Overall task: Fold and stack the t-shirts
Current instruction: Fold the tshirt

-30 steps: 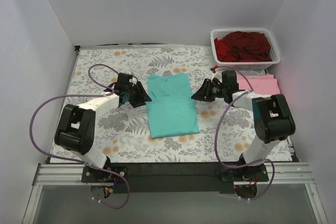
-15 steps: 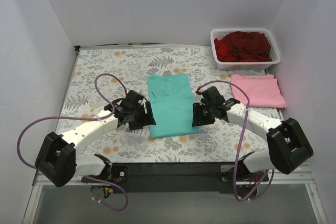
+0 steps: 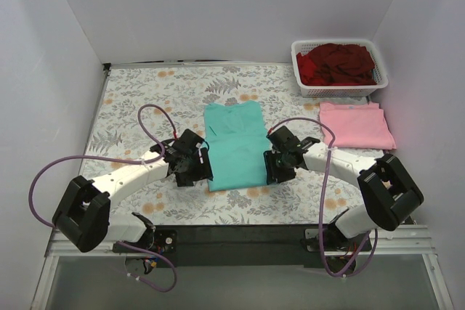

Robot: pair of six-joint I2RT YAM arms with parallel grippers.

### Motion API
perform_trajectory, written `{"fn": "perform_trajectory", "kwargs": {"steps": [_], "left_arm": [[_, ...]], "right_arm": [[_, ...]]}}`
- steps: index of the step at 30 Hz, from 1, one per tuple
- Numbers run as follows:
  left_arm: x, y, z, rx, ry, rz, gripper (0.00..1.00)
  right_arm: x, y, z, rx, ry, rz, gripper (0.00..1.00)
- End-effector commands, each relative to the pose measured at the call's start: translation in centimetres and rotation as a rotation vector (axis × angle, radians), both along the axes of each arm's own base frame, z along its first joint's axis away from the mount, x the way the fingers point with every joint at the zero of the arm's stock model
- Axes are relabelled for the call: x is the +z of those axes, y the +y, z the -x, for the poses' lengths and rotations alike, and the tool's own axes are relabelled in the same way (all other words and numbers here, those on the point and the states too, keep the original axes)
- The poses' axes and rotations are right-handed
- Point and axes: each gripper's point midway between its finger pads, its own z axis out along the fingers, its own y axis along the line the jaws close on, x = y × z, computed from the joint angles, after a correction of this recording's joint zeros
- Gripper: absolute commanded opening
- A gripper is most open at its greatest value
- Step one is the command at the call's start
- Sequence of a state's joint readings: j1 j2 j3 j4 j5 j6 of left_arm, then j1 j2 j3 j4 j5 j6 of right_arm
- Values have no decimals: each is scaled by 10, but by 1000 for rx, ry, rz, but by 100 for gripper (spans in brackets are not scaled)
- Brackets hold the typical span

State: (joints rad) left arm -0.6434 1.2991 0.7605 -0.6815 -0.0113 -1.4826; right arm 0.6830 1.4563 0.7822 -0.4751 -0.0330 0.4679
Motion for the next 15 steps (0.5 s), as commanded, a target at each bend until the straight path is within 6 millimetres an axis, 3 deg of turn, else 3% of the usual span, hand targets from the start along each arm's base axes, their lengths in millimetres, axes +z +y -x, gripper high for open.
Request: {"fn": "perform_trajectory", "kwargs": {"steps": [1,8,15], "left_arm": [[8,-5,-5,8,-20,3,68],[8,-5,-5,18,-20,4,67],[3,-7,-3,13,7,0,67]], "right_arm": [[14,13,-9,-6,-30,-23,50],[26,12,-19,-40,-81,-16,50],[4,7,-11,-39,-36,14,50]]}}
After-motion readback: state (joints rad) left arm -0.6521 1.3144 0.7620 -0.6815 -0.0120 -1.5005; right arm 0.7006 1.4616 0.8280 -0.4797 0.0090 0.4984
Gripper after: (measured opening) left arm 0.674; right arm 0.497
